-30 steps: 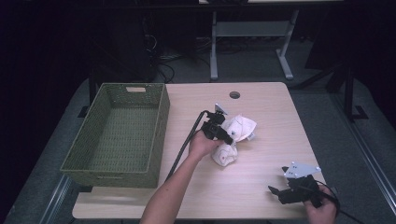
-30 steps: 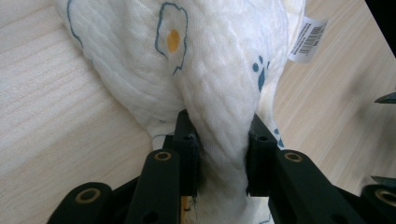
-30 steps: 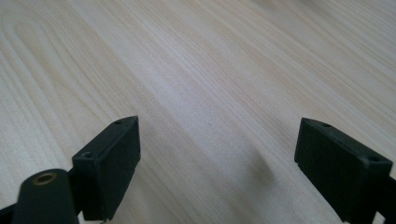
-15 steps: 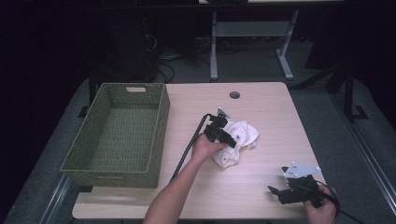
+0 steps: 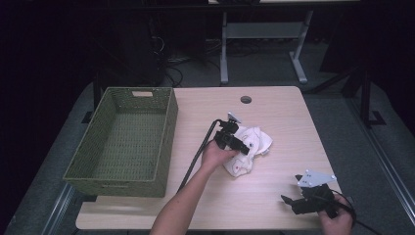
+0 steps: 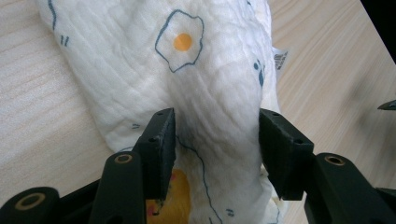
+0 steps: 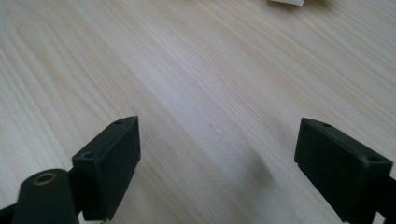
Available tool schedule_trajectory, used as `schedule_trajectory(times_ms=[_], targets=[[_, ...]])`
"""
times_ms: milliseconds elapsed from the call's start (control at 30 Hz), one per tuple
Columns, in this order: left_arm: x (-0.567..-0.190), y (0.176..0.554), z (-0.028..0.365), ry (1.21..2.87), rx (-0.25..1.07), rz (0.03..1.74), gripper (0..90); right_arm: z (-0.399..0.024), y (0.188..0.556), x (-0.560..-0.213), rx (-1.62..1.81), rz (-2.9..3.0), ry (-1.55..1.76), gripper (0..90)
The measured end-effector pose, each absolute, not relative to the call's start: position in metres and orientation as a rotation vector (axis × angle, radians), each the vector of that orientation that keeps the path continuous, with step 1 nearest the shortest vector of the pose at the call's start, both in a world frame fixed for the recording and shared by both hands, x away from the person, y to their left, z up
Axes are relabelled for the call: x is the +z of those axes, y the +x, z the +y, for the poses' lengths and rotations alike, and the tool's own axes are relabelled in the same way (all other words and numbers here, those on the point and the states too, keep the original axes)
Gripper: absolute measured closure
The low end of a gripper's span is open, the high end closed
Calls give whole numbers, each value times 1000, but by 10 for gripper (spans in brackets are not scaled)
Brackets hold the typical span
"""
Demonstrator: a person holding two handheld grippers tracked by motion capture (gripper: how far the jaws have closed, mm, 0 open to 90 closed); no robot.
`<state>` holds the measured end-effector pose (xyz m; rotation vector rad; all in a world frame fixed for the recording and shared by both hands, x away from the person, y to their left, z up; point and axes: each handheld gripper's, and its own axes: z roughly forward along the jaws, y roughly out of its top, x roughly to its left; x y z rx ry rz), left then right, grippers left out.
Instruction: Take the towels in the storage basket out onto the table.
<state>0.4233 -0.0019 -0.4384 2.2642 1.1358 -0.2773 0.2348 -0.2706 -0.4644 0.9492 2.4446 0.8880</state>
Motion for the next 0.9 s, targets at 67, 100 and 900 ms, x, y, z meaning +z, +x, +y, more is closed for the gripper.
schedule_trajectory(times_ms=[67,100,900], targets=[[-439,422,-2,2254,-270,1141,466,-271,235,-464,888,2447,949,140],[-439,423,-1,2257,-270,1134,464,-271,235,-465,885,2446,948,140],[-428,417,7,2207,-234,1104,336,-272,236,-465,874,2452,950,140]])
